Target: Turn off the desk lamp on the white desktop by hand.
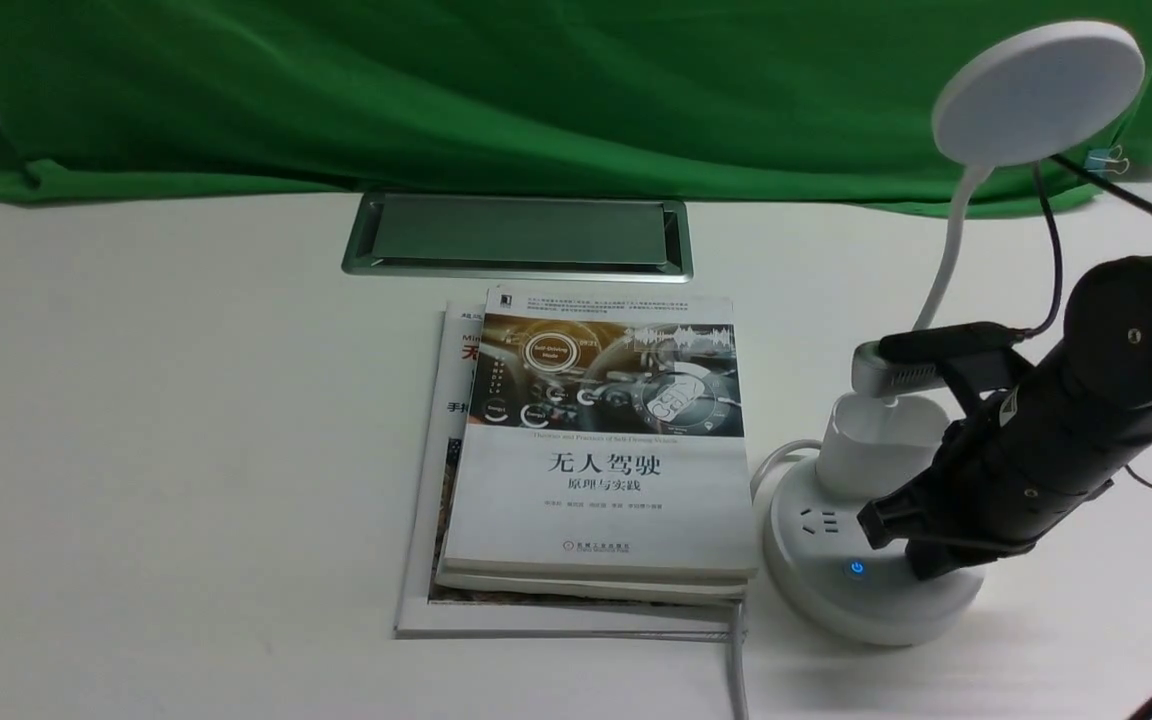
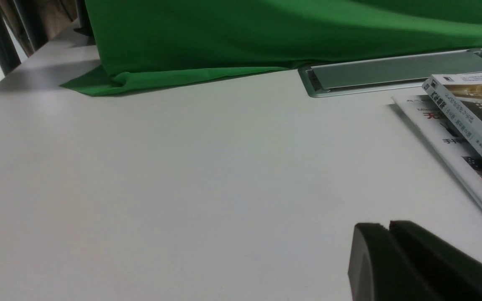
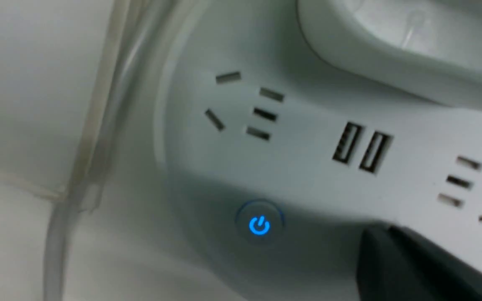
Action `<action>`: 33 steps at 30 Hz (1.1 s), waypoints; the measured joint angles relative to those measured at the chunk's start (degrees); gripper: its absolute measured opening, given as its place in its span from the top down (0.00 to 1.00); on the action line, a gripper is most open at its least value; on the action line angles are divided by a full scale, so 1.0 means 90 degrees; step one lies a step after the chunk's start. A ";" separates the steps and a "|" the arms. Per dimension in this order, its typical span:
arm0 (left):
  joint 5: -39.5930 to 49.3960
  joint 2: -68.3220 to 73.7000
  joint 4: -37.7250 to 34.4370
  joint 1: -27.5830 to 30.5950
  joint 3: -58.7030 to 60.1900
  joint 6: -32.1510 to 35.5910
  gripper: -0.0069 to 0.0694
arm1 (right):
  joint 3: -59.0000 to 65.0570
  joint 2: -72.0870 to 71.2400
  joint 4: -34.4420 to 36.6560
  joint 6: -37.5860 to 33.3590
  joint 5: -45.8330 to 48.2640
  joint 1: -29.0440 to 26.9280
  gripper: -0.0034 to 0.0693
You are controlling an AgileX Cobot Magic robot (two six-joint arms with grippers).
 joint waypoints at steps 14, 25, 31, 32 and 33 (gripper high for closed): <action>0.0000 0.0000 0.0000 0.0000 0.0000 -0.0015 0.88 | 0.0024 -0.0631 -0.0024 -0.0001 0.0109 0.0000 0.90; 0.0000 0.0000 0.0000 0.0000 0.0000 -0.0009 0.88 | 0.0209 -0.2630 -0.0203 0.0003 0.0958 0.0000 0.90; 0.0000 0.0000 0.0000 0.0000 0.0000 -0.0009 0.88 | 0.0972 -0.3989 -0.0216 0.0017 0.1142 0.0000 0.90; 0.0000 0.0000 0.0000 0.0000 0.0000 -0.0009 0.88 | 0.1104 -0.4217 -0.0216 0.0046 0.1201 0.0000 0.90; 0.0000 0.0000 0.0000 0.0000 0.0000 -0.0009 0.88 | 0.1206 -0.4431 -0.0216 0.0076 0.1266 0.0000 0.90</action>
